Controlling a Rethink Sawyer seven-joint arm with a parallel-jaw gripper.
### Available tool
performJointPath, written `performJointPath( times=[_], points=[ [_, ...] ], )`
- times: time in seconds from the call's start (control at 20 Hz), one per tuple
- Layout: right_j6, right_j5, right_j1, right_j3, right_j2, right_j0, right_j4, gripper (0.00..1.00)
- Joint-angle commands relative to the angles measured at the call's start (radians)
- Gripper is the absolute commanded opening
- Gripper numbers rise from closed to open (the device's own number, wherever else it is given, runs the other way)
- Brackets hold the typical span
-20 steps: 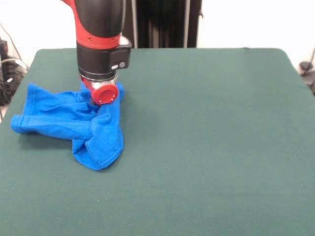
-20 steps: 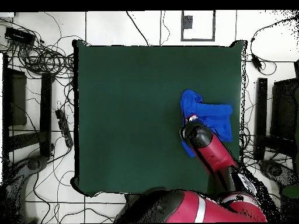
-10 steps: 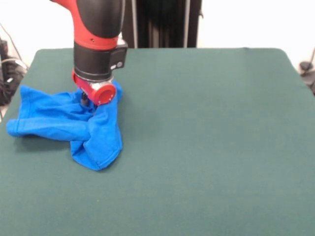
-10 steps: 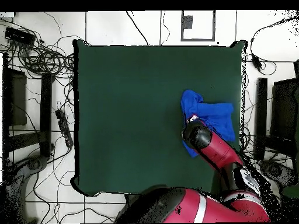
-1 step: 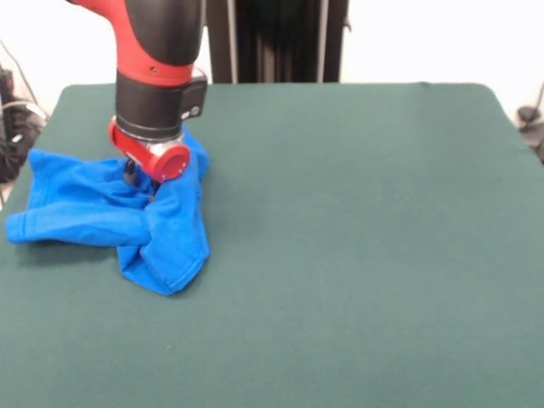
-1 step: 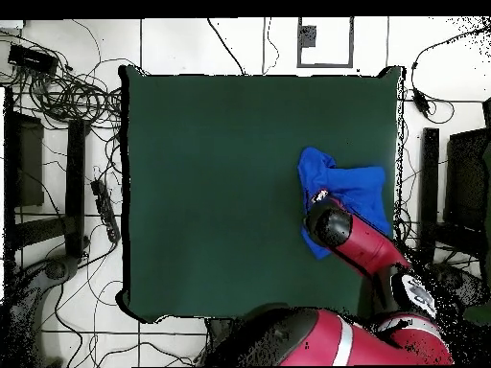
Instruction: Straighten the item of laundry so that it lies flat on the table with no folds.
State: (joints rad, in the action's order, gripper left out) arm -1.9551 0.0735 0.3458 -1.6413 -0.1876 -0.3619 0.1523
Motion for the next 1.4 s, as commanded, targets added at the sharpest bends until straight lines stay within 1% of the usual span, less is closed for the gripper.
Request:
performJointPath(
  times=[0.05,0.4,0.65,0.75,0.9,0.95,1.2,1.4],
  points=[
    [-0.047,-0.118,-0.304,0.098,-0.114,-0.151,-0.097,1.0],
    [-0.051,-0.119,-0.31,0.144,-0.134,-0.167,-0.17,1.0],
    [-0.055,-0.118,-0.316,0.177,-0.159,-0.167,-0.205,1.0],
    [-0.058,-0.11,-0.314,0.178,-0.148,-0.177,-0.215,1.0],
    [-0.071,-0.091,-0.303,0.157,-0.104,-0.21,-0.22,1.0],
    [-0.07,-0.098,-0.293,0.146,-0.076,-0.232,-0.239,0.0],
    [-0.108,-0.085,-0.259,0.09,-0.015,-0.27,-0.219,0.0],
    [-0.142,-0.043,-0.231,0.04,-0.022,-0.243,-0.176,0.0]
  ],
)
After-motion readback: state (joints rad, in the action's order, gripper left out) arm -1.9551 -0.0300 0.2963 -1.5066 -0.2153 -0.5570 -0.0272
